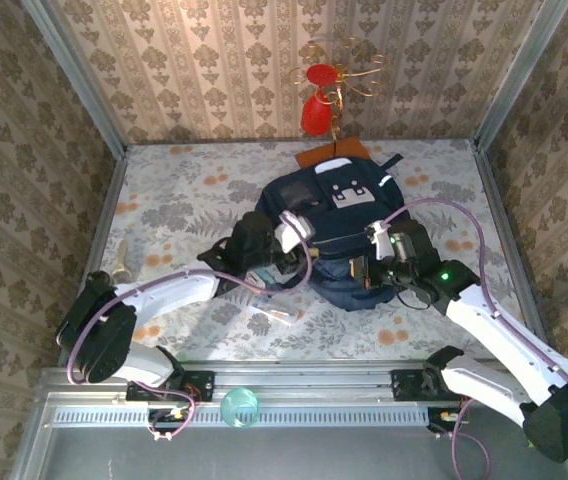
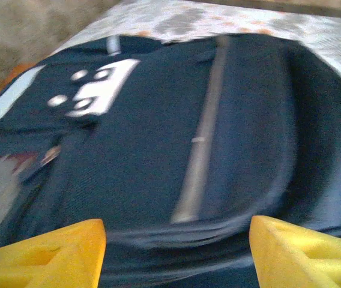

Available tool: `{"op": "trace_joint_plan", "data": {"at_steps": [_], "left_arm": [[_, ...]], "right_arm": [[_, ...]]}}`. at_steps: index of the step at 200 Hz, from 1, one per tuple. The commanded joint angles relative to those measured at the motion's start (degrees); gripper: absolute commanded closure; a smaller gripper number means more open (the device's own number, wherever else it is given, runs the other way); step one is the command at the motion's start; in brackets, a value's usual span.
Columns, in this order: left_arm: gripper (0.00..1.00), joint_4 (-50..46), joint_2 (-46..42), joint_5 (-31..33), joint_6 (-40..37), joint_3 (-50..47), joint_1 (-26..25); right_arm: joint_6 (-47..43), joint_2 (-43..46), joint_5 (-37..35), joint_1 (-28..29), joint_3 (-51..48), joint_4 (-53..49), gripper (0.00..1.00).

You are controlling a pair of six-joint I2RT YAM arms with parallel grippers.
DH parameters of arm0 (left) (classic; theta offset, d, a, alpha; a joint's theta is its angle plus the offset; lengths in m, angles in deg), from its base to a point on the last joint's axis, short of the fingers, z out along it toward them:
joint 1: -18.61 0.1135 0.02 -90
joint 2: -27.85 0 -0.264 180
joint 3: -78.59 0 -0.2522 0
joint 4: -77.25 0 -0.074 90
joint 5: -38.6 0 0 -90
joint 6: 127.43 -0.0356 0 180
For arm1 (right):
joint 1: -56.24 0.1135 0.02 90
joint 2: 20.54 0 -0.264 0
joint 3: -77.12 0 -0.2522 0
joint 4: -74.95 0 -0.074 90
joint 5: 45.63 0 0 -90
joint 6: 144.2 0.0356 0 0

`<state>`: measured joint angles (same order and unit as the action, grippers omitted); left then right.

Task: Pack the student bag

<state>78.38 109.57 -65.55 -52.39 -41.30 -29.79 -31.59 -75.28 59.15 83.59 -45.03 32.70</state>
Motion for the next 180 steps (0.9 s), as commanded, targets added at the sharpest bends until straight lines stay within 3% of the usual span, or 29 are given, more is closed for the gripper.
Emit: {"op": "trace_joint_plan", "data": {"at_steps": [1, 41, 74, 95, 122, 144, 180], "left_arm": [[0.36, -0.59, 1.88, -4.84, -16.7, 1.87, -1.97], [0.45, -6.01, 7.59, -1.56, -21.59, 9.2, -4.63], [0.48, -10.14, 6.97, -5.33, -23.78, 9.85, -4.75], [0.48, -9.79, 4.75, -7.38, -21.14, 9.16, -3.57], [0.48, -6.42, 1.58, -15.19, -15.88, 7.27, -0.26], [0.48, -7.21, 1.35, -20.94, -16.88, 6.7, 0.17], [0.49, -13.03, 5.68, -19.76, -20.12, 10.86, -1.39]], "right_arm": [[-0.92, 0.34, 7.53, -0.2, 3.58, 5.3, 1.0], [0.19, -0.8, 10.22, -0.46, 3.47, 7.41, 1.0], [1.87, -0.67, 7.27, -1.51, 3.17, 6.87, 1.0], [2.32, -1.32, 5.29, -1.67, 3.1, 6.65, 1.0], [2.59, -2.12, 5.21, -1.6, 2.84, 7.34, 1.0], [2.91, -2.21, 5.17, -1.61, 2.84, 7.73, 1.0], [3.85, -2.12, 6.03, -1.6, 3.0, 8.89, 1.0]]}}
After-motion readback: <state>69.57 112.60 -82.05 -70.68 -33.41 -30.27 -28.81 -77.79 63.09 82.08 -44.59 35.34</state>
